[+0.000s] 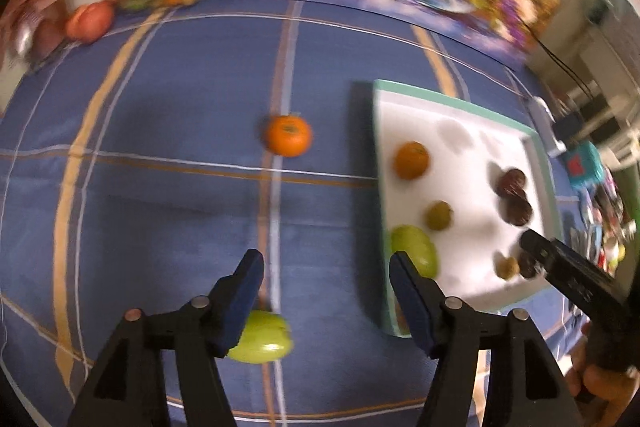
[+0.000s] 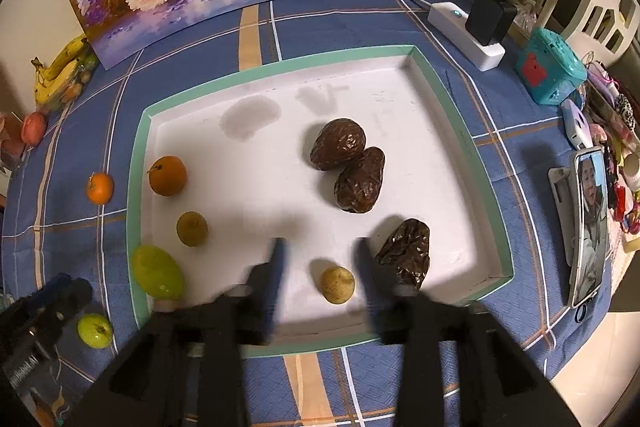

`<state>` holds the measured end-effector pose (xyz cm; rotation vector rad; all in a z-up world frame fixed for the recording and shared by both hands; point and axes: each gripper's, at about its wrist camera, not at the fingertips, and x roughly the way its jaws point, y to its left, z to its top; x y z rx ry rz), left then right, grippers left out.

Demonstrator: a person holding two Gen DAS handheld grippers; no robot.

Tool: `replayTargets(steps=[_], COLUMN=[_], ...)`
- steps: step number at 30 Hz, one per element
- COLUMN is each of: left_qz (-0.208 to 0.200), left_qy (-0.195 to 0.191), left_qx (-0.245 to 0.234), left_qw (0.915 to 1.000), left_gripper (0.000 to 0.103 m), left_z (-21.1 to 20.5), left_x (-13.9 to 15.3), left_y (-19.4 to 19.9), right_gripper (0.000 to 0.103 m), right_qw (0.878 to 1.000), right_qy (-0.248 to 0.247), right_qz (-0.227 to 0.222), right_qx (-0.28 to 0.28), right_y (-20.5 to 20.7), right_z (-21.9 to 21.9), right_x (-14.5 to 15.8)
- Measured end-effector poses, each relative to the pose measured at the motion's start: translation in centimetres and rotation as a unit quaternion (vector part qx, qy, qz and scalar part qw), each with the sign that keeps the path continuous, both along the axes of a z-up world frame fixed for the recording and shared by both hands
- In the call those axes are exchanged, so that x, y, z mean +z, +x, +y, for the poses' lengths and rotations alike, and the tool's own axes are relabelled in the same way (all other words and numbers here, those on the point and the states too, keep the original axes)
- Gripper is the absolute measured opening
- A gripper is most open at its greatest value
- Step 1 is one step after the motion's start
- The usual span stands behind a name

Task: Organize fruits
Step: 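Move the left tool to the green pear on the cloth while the right tool withdraws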

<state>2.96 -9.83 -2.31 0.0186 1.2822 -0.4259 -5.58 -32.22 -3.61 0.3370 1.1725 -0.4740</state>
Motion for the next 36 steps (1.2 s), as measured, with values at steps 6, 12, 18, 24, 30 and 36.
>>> replayTargets(steps=[6, 12, 18, 24, 30, 36], left_qz=[0.001, -0.009, -0.013, -0.012, 0.007, 0.018], left_qy=[0.012, 0.018, 0.021, 0.026, 0.026, 0.029], left_qx=[0.052, 0.084, 0.107, 0.104, 0.102, 0.096], left_qw=[0.9986, 0.9963, 0.9939, 0.9942, 0.9944, 0.9948], left_gripper=[0.086, 0.094, 0.103, 0.103, 0.103, 0.103], left_z=[2.9, 5.0, 6.4, 6.8, 7.0, 7.0], left_x=[-0.6, -0.5, -0.7, -1.0, -2.0, -2.7], left_y=[1.3, 1.9, 2.1, 1.5, 1.0, 0.3], right_gripper=[0.071, 0.087, 0.093, 0.095, 0.095, 0.095], right_qw=[1.0, 0.999, 0.998, 0.998, 0.998, 0.998], right_qy=[-0.012, -0.022, -0.027, -0.027, -0.03, -0.026], right_qz=[-0.009, -0.015, -0.029, -0.036, -0.025, -0.021], right_qx=[0.019, 0.029, 0.047, 0.051, 0.049, 0.061], right_y=[0.3, 0.5, 0.6, 0.5, 0.3, -0.2], right_z=[0.8, 1.5, 2.9, 4.2, 4.7, 5.7], right_x=[0.2, 0.3, 0.3, 0.1, -0.4, -0.6])
